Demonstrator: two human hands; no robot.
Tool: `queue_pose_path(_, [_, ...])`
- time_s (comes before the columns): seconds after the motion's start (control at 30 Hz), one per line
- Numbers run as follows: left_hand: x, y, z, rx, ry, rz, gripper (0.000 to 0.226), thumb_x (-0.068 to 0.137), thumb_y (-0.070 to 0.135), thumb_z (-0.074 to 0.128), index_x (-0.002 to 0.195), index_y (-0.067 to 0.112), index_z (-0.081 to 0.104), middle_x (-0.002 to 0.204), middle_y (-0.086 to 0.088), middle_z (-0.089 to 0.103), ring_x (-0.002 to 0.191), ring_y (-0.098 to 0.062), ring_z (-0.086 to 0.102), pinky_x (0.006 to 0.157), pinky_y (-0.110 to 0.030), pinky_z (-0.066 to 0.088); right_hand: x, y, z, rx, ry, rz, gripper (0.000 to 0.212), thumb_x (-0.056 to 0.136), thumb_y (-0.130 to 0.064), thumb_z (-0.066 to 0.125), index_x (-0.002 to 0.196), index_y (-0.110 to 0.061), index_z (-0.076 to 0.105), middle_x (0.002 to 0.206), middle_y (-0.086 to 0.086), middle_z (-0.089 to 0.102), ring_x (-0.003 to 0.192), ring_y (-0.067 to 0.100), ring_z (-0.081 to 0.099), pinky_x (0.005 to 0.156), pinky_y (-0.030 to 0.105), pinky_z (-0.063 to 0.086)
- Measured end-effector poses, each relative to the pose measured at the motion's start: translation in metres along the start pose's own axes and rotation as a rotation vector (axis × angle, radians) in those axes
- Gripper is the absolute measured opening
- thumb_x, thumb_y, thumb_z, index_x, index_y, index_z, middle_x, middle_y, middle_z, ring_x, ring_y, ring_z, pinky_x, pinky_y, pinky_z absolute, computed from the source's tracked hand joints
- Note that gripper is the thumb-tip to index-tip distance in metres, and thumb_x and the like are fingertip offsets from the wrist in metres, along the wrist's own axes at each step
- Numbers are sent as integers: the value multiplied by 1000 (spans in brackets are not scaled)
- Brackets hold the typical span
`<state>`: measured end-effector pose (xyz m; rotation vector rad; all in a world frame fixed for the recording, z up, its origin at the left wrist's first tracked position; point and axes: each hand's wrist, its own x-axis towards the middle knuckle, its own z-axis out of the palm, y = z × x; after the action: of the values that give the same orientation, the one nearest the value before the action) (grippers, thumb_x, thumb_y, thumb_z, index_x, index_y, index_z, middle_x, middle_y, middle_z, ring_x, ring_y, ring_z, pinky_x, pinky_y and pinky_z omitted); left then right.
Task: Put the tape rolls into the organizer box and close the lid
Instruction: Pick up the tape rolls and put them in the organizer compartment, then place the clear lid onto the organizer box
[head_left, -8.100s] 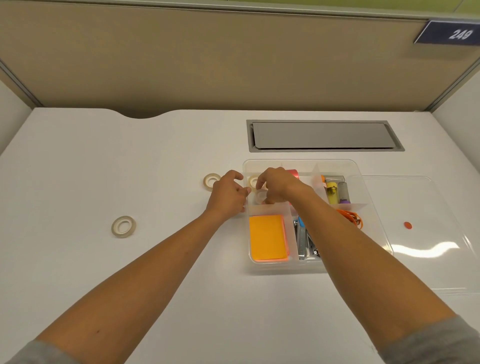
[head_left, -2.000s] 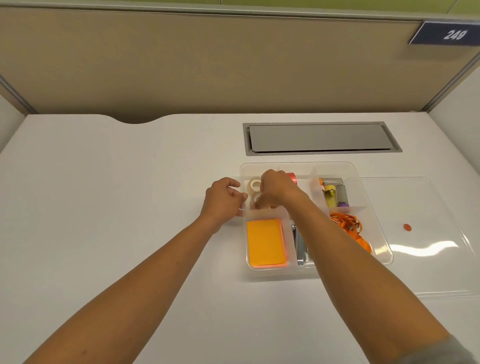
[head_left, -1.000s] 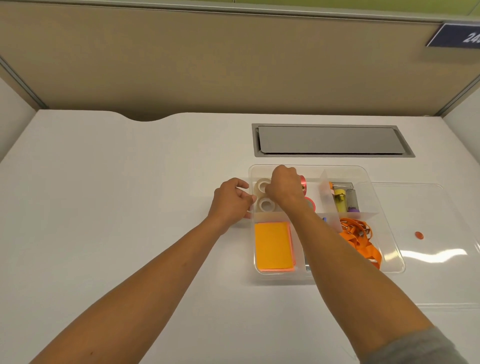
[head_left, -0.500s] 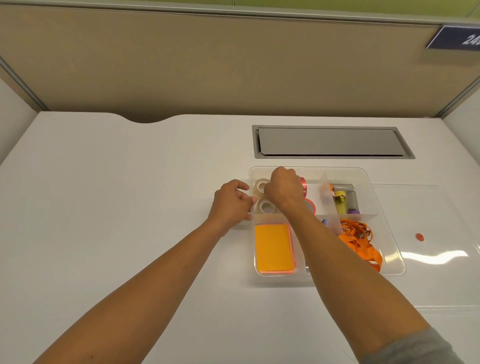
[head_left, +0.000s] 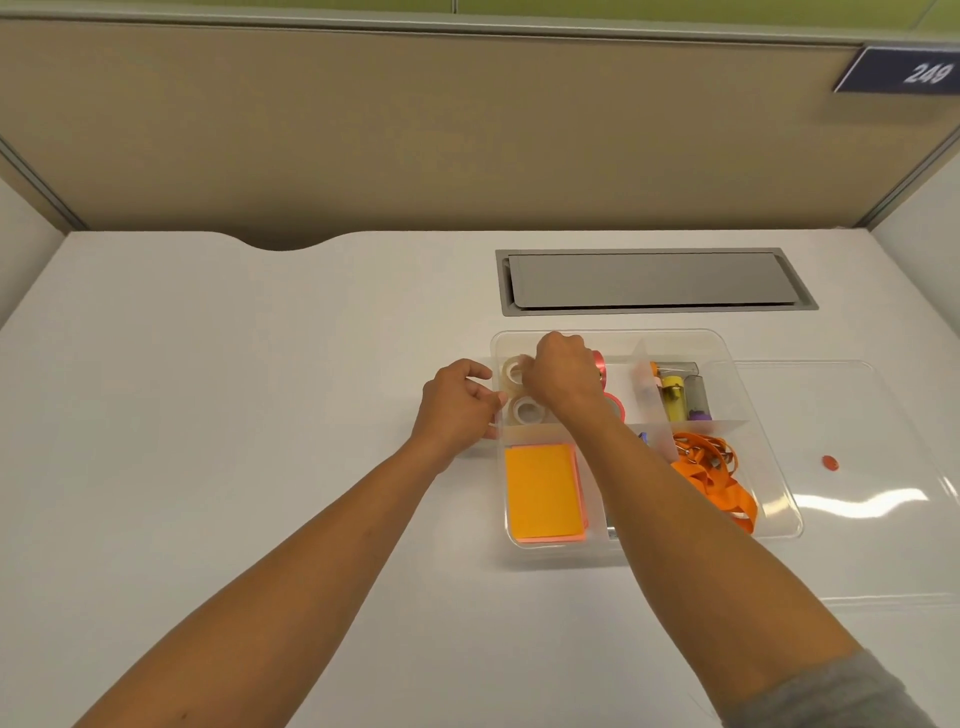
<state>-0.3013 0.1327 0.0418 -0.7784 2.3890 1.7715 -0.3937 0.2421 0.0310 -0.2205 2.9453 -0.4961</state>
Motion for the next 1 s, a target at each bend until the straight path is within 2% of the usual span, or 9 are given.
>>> queue_pose_path(0.13, [-3,-2,-3,-30,-9,-9,34,85,17,71,116,13,58,85,-7,67,74,-19,70,64,-35,63,-19,15,-20,202,161,5,36,93,-39,51,104,-8,65,105,11,68,96,28,57,72,29,36])
queue_pose_path(0.27, [-8,-4,-7,-24,25,-23,37,87,33,68,117,13,57,102,-10,67,80,-19,68,72,-38,62,-51,60,-55,321,387,3,33,90,-37,54,105,-11,69,96,5,74,86,19,67,75,25,48])
queue_pose_path(0.37, [-19,-11,-8,31,22,-6,44,88,40,64,123,14,56,107,-6,64,86,-19,66,83,-47,59,-79,111,-76,397,544,124,28,89,-35,56,104,-15,68,97,2,73,87,16,66,78,25,47])
queue_pose_path(0.47, [-35,-22,-6,76,-3,21,53,87,44,65,130,15,54,115,-5,62,99,-22,63,88,-48,56,-108,163,-86,404,629,308,26,88,-33,57,104,-16,67,101,4,72,92,18,65,80,29,46])
queue_pose_path(0.57, [-49,-31,-3,78,-19,21,58,85,45,66,134,17,51,120,-5,61,92,-17,64,82,-44,59,-140,205,-83,431,648,476,26,85,-29,57,105,-15,66,104,4,71,98,22,64,84,35,46])
queue_pose_path(0.63, [-57,-35,-1,70,-26,23,61,84,44,67,136,18,49,122,-6,61,95,-19,63,79,-42,60,-161,227,-77,435,643,575,28,84,-24,57,109,-14,64,110,6,68,104,26,61,88,40,46])
queue_pose_path(0.73, [-68,-37,4,79,-42,33,62,84,42,69,137,18,47,120,-6,61,95,-21,64,77,-41,60,-187,247,-64,408,581,742,38,81,-19,60,119,-13,57,121,12,60,111,34,56,87,45,46])
queue_pose_path(0.83, [-76,-38,7,71,-57,50,60,84,36,71,137,17,47,117,-7,63,93,-22,65,72,-38,60,-203,254,-51,428,494,845,48,79,-17,64,125,-10,49,127,21,48,110,41,52,87,48,47])
queue_pose_path(1.0, [-80,-43,6,27,-86,40,53,85,26,72,132,15,51,109,-8,65,88,-22,67,71,-39,60,-213,256,-43,560,468,910,54,82,-10,61,131,-7,39,131,24,40,107,43,53,86,41,43])
